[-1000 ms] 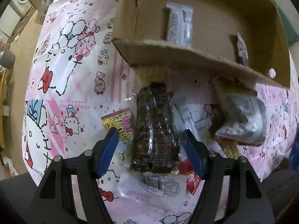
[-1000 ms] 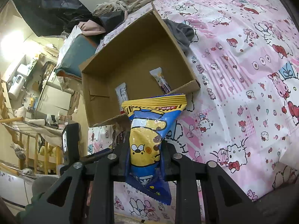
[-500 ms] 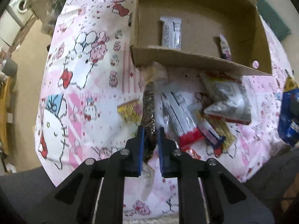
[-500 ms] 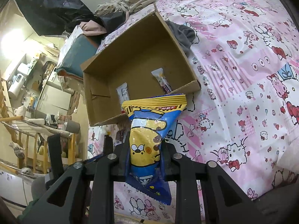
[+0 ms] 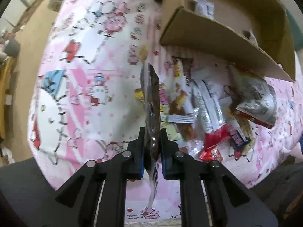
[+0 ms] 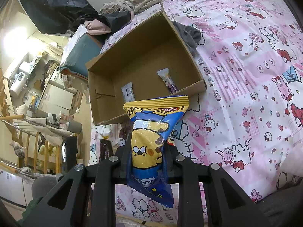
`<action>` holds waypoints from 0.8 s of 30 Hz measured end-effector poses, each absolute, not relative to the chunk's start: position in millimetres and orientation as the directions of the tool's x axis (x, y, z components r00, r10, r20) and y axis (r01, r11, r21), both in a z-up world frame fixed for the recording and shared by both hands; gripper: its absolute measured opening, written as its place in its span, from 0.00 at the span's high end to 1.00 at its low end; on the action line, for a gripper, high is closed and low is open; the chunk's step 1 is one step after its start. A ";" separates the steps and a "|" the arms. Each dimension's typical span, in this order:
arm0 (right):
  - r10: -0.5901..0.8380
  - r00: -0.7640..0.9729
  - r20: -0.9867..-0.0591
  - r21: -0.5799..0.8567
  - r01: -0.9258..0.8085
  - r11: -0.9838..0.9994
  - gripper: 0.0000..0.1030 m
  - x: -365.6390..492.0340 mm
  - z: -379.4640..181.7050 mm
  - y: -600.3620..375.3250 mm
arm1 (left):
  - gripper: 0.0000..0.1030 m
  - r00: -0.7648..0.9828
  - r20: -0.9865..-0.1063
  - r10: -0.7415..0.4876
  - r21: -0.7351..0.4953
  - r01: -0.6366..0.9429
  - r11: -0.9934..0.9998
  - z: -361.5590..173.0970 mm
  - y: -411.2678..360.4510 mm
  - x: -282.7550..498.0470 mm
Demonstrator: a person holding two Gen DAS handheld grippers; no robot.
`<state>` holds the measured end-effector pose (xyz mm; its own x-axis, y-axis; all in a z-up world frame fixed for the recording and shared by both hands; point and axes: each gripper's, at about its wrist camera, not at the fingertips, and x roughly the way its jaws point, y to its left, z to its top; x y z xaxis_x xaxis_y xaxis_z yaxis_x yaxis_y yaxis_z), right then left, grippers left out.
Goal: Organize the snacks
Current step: 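Hold the blue bag while the left tool grasps the dark chocolate pack, then drop the blue bag into the box while the left tool drops the chocolate pack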
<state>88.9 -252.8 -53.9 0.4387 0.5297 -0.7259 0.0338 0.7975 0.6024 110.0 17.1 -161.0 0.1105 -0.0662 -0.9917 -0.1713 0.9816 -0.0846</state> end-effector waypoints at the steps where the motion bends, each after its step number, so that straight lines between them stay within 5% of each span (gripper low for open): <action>1: 0.530 0.440 -0.725 0.604 0.034 0.797 0.76 88.3 -53.3 -253.5 | 0.90 0.122 -0.991 -0.054 -0.074 -0.165 0.984 -155.5 16.3 107.4; 10: 0.575 0.468 -0.671 0.654 0.009 0.757 0.76 88.2 -40.2 -259.0 | 0.90 0.262 -0.963 -0.064 -0.111 -0.167 0.980 -81.4 22.4 83.1; 18: 0.578 0.481 -0.659 0.648 -0.027 0.761 0.75 124.2 -22.6 -258.5 | 0.90 0.444 -0.894 -0.062 -0.111 -0.085 0.990 -8.9 12.1 131.6; 24: 0.561 0.483 -0.672 0.616 -0.054 0.786 0.75 168.3 -18.8 -258.8 | 0.90 0.471 -0.878 -0.082 -0.115 -0.042 0.993 -2.4 -3.5 179.0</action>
<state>168.3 -258.8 -18.8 0.4833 0.5607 -0.6724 -0.0542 0.7857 0.6163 179.0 -3.5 -2.4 0.4709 -0.0819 -0.8784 -0.0416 0.9925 -0.1148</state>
